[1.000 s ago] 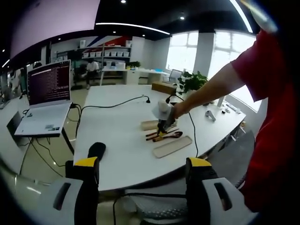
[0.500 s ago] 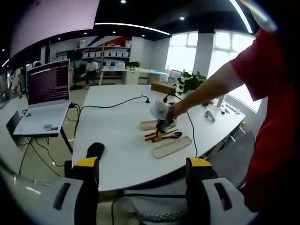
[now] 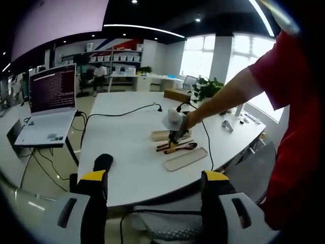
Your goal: Arrange the utensils inside the cutlery case until each visible utensil rests in its matching compartment.
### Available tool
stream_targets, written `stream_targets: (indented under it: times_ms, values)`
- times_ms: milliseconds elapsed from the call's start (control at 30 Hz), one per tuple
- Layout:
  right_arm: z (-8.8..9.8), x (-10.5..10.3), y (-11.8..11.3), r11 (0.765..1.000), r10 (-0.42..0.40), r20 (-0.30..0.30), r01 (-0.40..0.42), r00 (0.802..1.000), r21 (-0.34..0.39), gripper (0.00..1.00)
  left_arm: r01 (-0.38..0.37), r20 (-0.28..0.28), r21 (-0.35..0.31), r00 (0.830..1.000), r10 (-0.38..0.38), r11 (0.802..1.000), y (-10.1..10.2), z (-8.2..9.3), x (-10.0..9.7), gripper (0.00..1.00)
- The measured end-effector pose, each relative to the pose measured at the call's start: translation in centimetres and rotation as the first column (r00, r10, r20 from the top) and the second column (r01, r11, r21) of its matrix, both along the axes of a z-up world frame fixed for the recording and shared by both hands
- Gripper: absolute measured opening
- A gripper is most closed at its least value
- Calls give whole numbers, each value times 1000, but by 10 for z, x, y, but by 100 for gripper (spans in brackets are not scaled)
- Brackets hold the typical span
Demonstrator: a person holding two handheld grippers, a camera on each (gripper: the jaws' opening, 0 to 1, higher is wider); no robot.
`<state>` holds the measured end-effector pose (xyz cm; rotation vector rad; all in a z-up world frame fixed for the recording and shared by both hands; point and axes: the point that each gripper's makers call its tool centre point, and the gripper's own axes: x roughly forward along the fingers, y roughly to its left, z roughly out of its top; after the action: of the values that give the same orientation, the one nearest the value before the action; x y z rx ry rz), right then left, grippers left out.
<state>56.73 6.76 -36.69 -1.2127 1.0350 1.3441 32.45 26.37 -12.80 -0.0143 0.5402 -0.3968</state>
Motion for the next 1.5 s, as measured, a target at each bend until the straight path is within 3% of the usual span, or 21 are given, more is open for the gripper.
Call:
stream_targets:
  times_ms: [533, 667, 767, 1000, 1500]
  values:
    - [0, 1, 0, 998, -68, -11, 68, 998, 15, 0, 21, 13, -2, 1000, -21, 1000, 0, 4, 7, 77]
    - [-1, 2, -1, 1000, -4, 19, 4, 1000, -7, 0, 23, 20, -2, 1000, -23, 1000, 0, 6, 9, 77]
    - [-1, 5, -3, 1000, -23, 20, 24, 1000, -17, 0, 21, 23, 1, 1000, -21, 1000, 1, 7, 9, 77]
    - [10, 10, -3, 997, -68, 19, 68, 997, 24, 0, 17, 39, -2, 999, -17, 1000, 4, 11, 9, 77]
    - [31, 2, -16, 999, -33, 83, 30, 996, 30, 0, 53, 77, -6, 996, -52, 999, -5, 20, 13, 77]
